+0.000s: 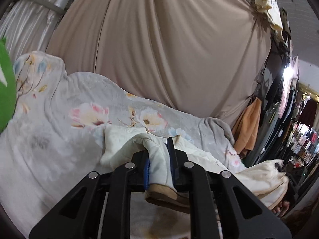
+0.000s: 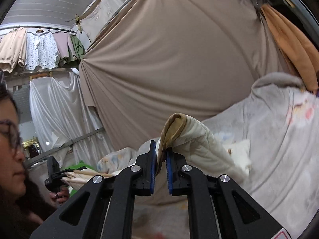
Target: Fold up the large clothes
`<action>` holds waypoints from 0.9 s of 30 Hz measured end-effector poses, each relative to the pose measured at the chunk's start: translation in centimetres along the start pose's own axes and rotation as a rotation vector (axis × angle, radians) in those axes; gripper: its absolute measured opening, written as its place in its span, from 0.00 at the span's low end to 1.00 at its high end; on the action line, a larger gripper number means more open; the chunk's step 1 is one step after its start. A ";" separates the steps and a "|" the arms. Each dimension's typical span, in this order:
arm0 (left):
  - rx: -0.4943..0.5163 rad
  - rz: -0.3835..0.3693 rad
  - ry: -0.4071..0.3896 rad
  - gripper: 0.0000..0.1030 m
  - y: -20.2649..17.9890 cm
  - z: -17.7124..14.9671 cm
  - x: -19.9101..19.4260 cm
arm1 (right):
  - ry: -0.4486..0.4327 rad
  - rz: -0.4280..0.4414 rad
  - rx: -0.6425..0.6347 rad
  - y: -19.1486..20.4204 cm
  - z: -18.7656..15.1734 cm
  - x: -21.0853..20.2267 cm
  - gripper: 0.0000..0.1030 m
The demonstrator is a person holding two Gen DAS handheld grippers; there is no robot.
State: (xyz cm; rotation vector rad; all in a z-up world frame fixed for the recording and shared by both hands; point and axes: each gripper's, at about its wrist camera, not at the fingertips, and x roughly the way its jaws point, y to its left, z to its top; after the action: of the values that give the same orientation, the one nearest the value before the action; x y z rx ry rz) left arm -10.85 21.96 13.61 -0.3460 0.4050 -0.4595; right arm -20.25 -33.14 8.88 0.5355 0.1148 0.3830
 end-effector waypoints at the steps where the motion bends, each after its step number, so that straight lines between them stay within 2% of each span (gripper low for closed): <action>1: -0.003 0.006 0.017 0.14 -0.1 0.8 1.3 | 0.009 -0.024 -0.012 -0.4 0.7 1.6 0.09; 4: 0.003 0.064 0.092 0.14 0.1 3.1 7.2 | 0.066 -0.110 -0.009 -2.8 2.5 6.8 0.10; 9: 0.029 0.270 0.223 0.15 1.4 4.5 20.3 | 0.179 -0.249 0.023 -8.3 3.3 17.1 0.10; 11: 0.047 0.340 0.301 0.16 2.6 3.7 25.2 | 0.238 -0.321 0.034 -10.5 3.0 21.3 0.10; 15: 0.038 0.441 0.445 0.17 5.7 0.3 32.0 | 0.369 -0.444 0.027 -14.4 0.1 27.3 0.10; 17: 0.068 0.448 0.453 0.18 6.5 -1.2 33.4 | 0.426 -0.500 0.009 -16.1 -1.8 29.1 0.10; 20: 0.119 0.452 0.403 0.17 6.4 -2.4 33.5 | 0.475 -0.530 -0.010 -16.9 -3.3 30.4 0.10; 23: 0.167 0.474 0.341 0.18 5.9 -3.5 33.5 | 0.482 -0.538 -0.038 -17.0 -3.8 30.7 0.11; 27: 0.167 0.475 0.321 0.18 5.6 -3.5 33.6 | 0.482 -0.536 -0.044 -17.0 -4.1 30.7 0.13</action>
State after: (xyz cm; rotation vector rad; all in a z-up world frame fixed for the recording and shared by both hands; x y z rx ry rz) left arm 17.08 9.43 -1.68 -0.0060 0.7347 -0.0787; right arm 12.74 -32.85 -3.64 0.3413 0.6982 -0.0173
